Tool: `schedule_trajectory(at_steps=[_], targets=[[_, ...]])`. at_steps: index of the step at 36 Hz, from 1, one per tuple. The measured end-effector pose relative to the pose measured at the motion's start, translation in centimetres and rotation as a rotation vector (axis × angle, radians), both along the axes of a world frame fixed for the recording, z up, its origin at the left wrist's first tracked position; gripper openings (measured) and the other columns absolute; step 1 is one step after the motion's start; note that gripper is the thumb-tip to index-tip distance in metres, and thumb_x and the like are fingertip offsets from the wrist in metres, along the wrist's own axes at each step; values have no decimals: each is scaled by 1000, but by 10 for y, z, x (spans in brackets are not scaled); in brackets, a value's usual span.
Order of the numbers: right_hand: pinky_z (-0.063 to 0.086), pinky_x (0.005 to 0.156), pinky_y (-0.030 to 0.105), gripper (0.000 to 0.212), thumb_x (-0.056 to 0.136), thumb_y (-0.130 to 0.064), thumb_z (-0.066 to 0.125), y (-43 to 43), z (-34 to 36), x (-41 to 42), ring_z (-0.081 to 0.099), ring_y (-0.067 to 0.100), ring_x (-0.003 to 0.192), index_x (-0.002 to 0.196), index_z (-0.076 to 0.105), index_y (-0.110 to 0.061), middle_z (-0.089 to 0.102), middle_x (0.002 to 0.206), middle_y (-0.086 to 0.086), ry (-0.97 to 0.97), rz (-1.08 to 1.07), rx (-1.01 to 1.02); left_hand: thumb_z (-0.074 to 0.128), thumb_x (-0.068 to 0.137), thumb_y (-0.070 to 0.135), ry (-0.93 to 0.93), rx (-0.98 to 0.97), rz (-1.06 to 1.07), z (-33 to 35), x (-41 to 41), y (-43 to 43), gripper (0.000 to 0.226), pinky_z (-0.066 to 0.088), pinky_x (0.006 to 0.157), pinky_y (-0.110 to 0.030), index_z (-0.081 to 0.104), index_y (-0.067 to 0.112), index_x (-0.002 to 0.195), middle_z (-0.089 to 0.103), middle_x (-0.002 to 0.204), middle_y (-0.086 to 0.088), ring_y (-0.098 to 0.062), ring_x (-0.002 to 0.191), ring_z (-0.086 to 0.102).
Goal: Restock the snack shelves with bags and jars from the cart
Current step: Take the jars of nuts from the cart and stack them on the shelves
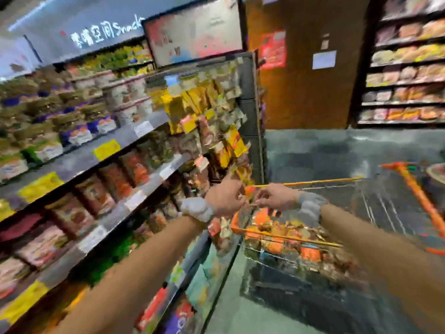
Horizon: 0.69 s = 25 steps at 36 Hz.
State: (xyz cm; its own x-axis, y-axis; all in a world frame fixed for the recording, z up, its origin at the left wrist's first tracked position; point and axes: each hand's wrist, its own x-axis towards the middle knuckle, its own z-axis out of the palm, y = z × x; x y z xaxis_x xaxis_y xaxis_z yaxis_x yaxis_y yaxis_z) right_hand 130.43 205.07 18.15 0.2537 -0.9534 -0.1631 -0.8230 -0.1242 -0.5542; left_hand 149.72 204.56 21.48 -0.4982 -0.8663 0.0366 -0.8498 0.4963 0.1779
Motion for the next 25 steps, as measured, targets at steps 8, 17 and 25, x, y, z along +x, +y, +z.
schedule_trajectory(at_steps=[8,17,25], targets=[[58,53,30,22,98,-22,57,-43,-61,-191,66,12,59,107,70,-7,72,98,12,-60,-278,168,54,97,35,-142,102,-166,-52,-164,-75,31,41,91,-34,61,20,123,55,129,-9,-29,120,55],[50,46,17,18,98,-23,57,-91,-109,-265,60,9,61,101,72,-12,70,91,-1,-90,-387,258,58,96,35,-180,283,-220,-113,-232,-150,30,44,93,-34,61,19,122,56,124,-9,-28,116,56],[58,63,35,20,96,-29,63,-167,-173,-297,66,19,68,99,74,-13,75,91,9,-74,-506,382,57,95,37,-204,405,-294,-188,-258,-255,33,47,93,-39,60,14,118,57,122,-14,-35,115,58]])
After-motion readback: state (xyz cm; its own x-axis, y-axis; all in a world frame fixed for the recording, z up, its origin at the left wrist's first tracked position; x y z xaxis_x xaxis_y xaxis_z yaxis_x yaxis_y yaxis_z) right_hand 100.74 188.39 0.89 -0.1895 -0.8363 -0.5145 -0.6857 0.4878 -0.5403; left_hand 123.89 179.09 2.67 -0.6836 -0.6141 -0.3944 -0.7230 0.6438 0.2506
